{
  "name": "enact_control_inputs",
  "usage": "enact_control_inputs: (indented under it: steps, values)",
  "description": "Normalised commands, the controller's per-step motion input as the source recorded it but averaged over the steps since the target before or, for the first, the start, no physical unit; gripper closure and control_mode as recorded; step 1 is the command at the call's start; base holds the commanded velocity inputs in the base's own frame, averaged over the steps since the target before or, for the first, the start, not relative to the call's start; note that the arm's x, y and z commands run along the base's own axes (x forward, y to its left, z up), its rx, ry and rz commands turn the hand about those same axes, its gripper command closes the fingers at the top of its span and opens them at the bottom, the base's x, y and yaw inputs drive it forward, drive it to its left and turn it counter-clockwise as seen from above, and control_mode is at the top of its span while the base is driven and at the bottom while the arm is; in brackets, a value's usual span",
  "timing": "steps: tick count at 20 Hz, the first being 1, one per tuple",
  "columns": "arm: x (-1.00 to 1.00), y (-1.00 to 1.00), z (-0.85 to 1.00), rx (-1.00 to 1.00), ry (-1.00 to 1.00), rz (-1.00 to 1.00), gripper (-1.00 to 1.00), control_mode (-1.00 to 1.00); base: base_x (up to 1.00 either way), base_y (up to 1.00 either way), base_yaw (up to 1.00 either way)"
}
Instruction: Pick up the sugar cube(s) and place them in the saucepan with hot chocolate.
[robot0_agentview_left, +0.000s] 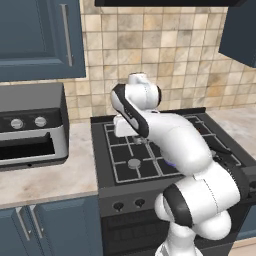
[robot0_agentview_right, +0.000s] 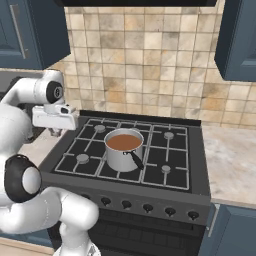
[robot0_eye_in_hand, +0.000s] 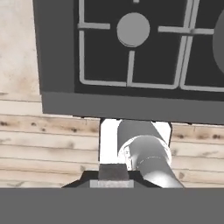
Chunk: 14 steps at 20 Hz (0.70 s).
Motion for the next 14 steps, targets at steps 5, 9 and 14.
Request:
enact_control_inputs:
  steps: [5,9,14]
  values:
    - [0.18,-0.98,0.39,-0.09,0.01,-0.29,1.00,-1.00,0.00,0.00,0.00]
    - [0.30,-1.00,0.14,-0.06,0.02,-0.30,1.00,-1.00,0.00,0.00,0.00]
    - [0.28,-1.00,0.00,-0.03,0.00,-0.28,1.00,-1.00,0.00,0.00,0.00]
